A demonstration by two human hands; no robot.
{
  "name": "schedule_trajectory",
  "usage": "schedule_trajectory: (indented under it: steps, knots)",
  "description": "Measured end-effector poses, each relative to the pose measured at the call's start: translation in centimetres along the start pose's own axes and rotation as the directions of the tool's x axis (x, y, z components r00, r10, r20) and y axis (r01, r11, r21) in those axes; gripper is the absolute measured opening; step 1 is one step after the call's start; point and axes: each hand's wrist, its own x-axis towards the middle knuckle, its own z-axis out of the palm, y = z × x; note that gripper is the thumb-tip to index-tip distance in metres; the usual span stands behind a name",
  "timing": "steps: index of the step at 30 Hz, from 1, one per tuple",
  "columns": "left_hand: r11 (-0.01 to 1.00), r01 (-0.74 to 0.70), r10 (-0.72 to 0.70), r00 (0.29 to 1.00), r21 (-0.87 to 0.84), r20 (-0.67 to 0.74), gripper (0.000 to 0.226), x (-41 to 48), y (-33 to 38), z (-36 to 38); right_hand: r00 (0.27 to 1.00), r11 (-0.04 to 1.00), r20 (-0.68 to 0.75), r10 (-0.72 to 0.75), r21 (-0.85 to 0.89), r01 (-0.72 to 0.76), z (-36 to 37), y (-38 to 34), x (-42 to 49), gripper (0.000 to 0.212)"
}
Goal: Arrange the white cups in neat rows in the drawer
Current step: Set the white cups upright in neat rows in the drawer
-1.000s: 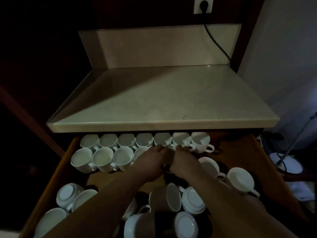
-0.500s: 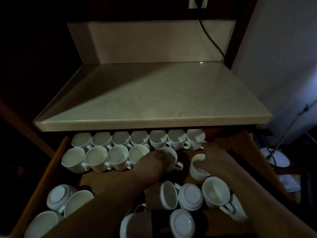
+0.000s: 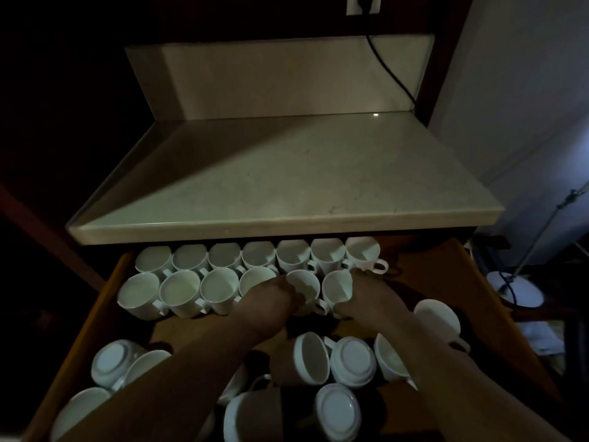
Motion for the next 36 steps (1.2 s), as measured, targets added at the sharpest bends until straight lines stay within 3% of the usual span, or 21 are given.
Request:
schedule_trajectory:
  steps: [8,10,13,16,24,28,31,34,36]
  knots:
    - [0.998,0.029,-0.024,0.997,0.063,-0.079,0.021,0.7,-0.9,0.7,0.993,0.992,-0.115,-0.001,0.123,0.015,1.3,-0.1,1.0,0.086]
    - [0.999,0.045,-0.044,0.990,0.005,-0.137,0.022,0.3,-0.8,0.9,0.993,0.987,-0.118,0.004,0.162,0.015,1.6,0.1,1.0,0.090]
    - [0.984,0.111,-0.139,0.968,-0.142,-0.209,0.045,-1.6,-1.4,1.8,0.994,0.977,-0.107,0.016,0.213,0.007,1.9,0.3,0.8,0.092]
    - [0.962,0.206,-0.243,0.945,-0.180,-0.220,0.062,-3.7,-2.8,2.3,0.994,0.972,-0.110,0.018,0.236,0.009,2.2,0.5,0.8,0.093]
    - [0.972,0.233,-0.232,0.965,-0.004,-0.126,0.034,-3.8,-4.9,2.0,0.994,0.972,-0.107,0.038,0.236,-0.012,2.6,0.6,1.2,0.098]
    - [0.958,0.278,-0.287,0.942,-0.074,-0.175,0.044,-3.1,-3.4,1.2,0.996,0.980,-0.086,0.005,0.198,0.012,1.7,0.2,0.5,0.103]
    - [0.969,0.213,-0.236,0.945,-0.121,-0.225,0.049,-1.0,-1.0,0.4,0.994,0.995,-0.102,-0.044,0.089,0.053,-1.2,1.0,-0.6,0.075]
    - [0.955,0.067,-0.098,0.991,-0.288,-0.095,0.037,2.0,2.9,-0.1,0.987,0.995,-0.129,-0.096,0.003,0.097,-5.5,3.9,-2.7,0.033]
    - [0.916,-0.029,0.030,1.000,-0.400,-0.006,0.047,3.4,6.1,0.0,0.988,0.995,-0.119,-0.098,-0.007,0.098,-7.7,6.5,-4.1,0.020]
